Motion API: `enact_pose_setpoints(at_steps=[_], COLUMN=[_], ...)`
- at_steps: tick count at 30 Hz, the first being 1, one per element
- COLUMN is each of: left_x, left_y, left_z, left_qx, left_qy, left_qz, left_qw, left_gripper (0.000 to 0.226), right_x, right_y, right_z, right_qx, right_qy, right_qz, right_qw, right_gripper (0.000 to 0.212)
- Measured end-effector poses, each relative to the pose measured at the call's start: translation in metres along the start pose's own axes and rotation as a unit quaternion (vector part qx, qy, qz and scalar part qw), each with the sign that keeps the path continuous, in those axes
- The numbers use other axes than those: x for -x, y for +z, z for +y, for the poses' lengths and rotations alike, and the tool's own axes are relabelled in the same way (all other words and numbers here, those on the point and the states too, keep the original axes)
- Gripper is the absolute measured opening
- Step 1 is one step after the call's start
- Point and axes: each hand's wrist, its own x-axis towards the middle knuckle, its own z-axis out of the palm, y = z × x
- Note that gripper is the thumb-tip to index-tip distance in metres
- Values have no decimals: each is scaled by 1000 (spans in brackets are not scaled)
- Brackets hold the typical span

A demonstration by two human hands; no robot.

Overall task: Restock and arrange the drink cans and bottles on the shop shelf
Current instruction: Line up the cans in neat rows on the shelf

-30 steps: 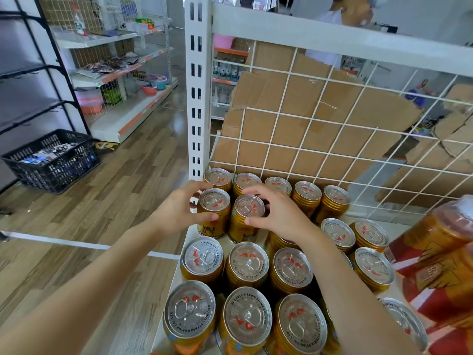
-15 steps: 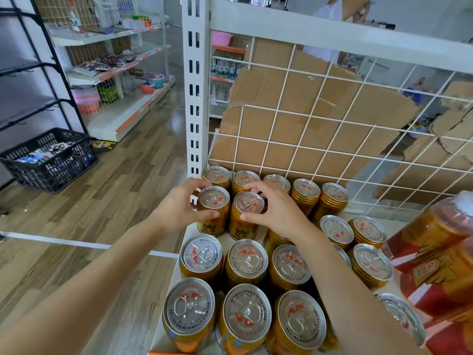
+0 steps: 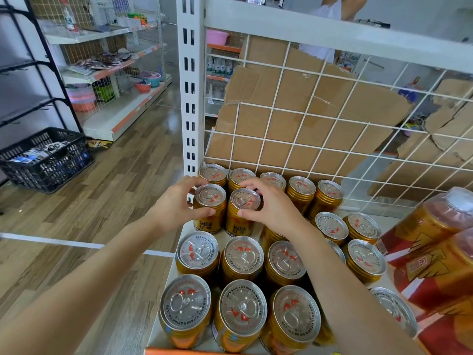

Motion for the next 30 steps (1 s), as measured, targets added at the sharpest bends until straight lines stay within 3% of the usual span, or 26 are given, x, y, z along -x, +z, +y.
enact_pose_setpoints(at_steps=[8, 14, 20, 24, 30], left_x=[2, -6, -24, -24, -18], left_y=[0, 14, 51, 71, 76], left_z=[13, 53, 84, 79, 71], left_qx=[-91, -143, -262, -285, -306], left_qy=[44, 123, 26, -3, 24], left_qz=[-12, 0, -89, -55, -12], left_qw=[995, 982, 961, 957, 951], left_gripper=[66, 49, 50, 51, 51], right_x=[3, 9, 35, 42, 37], right_y=[-3, -27, -51, -48, -52], right_z=[-2, -3, 12, 16, 20], right_qx=[-6, 57, 85, 111, 105], right_qy=[3, 26, 86, 72, 51], right_qz=[-13, -11, -68, -93, -108], right_qw=[1000, 998, 990, 987, 987], right_gripper=[61, 55, 51, 58, 53])
